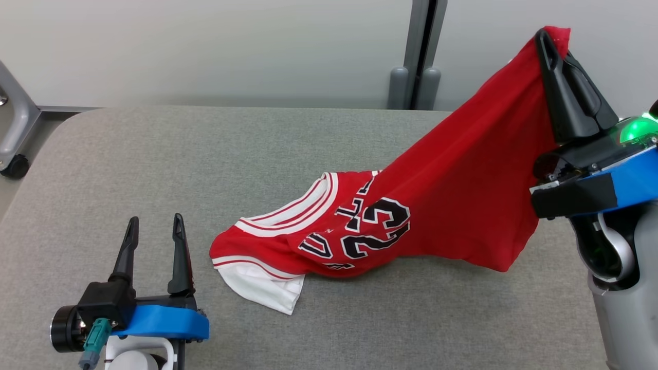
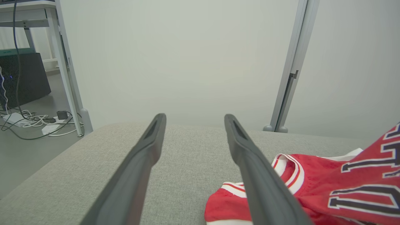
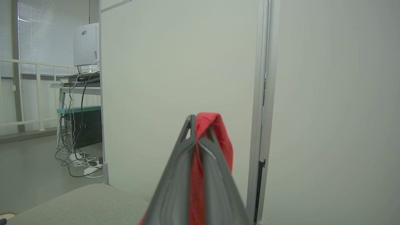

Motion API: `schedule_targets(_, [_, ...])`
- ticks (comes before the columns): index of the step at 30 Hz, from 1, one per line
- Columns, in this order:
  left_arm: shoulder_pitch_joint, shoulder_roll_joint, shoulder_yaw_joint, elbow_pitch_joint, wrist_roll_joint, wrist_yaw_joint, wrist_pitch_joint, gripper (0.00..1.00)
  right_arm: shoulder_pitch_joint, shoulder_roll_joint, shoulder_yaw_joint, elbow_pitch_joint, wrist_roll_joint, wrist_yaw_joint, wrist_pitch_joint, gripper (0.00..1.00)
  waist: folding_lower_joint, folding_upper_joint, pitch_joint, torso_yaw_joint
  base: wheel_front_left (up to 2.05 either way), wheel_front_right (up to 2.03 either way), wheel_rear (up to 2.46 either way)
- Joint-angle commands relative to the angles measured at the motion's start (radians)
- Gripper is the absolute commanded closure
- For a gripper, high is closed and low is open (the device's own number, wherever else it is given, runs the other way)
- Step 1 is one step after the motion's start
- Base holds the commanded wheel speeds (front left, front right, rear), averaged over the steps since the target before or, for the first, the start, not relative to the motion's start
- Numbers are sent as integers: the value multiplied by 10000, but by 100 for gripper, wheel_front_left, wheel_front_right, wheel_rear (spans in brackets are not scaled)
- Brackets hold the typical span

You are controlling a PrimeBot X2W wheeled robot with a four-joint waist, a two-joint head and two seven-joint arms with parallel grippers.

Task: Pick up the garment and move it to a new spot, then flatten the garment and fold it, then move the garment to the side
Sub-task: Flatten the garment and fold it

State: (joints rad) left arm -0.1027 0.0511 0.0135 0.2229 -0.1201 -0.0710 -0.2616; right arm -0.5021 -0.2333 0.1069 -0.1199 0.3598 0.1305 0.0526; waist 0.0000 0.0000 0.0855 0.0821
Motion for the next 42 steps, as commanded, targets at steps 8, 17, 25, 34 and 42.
schedule_targets(8, [-1,-11,80,-56,68,0,-45,0,326,301,272,-1390,-149,6,515,100,0,0,74,-270,0,0,0])
schedule_targets(17, [-161,-11,24,-100,58,23,-45,0,751,567,198,-2378,-180,4,1131,100,0,0,226,-360,0,0,0])
schedule_targets(25, [-236,-11,-36,-98,38,4,-47,0,1199,667,66,-1972,-130,6,1080,100,0,0,377,-298,0,0,0])
schedule_targets(34, [-322,-11,-86,-125,25,-21,-45,0,1126,526,-211,-701,-98,6,708,100,0,0,569,-184,0,0,0])
schedule_targets(42, [-655,-11,-348,-112,-107,-7,-47,0,-107,-124,-424,1721,-361,6,104,100,0,0,1041,181,0,0,0])
